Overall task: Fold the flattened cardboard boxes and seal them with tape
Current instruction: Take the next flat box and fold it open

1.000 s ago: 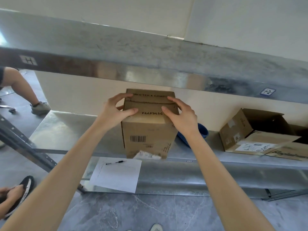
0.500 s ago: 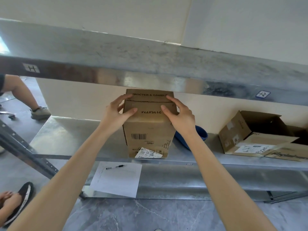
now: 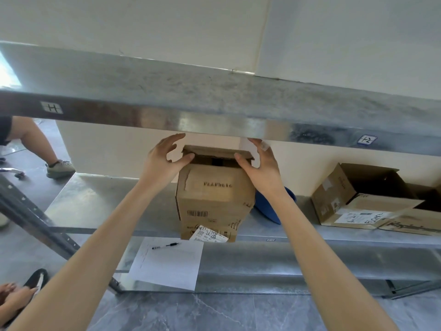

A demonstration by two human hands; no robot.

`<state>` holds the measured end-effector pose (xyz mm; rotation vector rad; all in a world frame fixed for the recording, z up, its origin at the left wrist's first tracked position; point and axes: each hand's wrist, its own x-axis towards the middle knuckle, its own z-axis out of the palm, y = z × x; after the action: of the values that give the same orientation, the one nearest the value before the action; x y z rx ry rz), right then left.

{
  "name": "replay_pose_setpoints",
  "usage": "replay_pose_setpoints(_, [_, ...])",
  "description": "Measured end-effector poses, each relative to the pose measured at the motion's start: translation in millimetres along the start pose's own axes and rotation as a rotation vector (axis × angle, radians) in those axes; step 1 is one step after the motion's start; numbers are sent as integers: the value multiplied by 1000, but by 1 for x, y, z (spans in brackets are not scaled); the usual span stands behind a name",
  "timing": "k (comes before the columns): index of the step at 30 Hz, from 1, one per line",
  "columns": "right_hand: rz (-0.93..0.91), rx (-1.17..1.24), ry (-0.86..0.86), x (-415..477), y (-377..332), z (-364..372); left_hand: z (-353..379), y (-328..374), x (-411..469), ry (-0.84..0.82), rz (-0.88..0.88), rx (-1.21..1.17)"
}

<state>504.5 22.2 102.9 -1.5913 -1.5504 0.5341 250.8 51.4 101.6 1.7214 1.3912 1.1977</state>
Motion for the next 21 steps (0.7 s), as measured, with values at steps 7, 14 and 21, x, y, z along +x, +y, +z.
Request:
replay_pose_setpoints(7, [-64, -38, -92, -13, 17, 28, 40, -16, -29, -117, 47, 167])
replay_pose_setpoints(14, [100, 135, -230, -12, 40, 22, 57, -36, -19, -149, -117, 93])
replay_pose_setpoints(21, [170, 144, -251, -43, 42, -8, 57, -38, -14, -105, -139, 75])
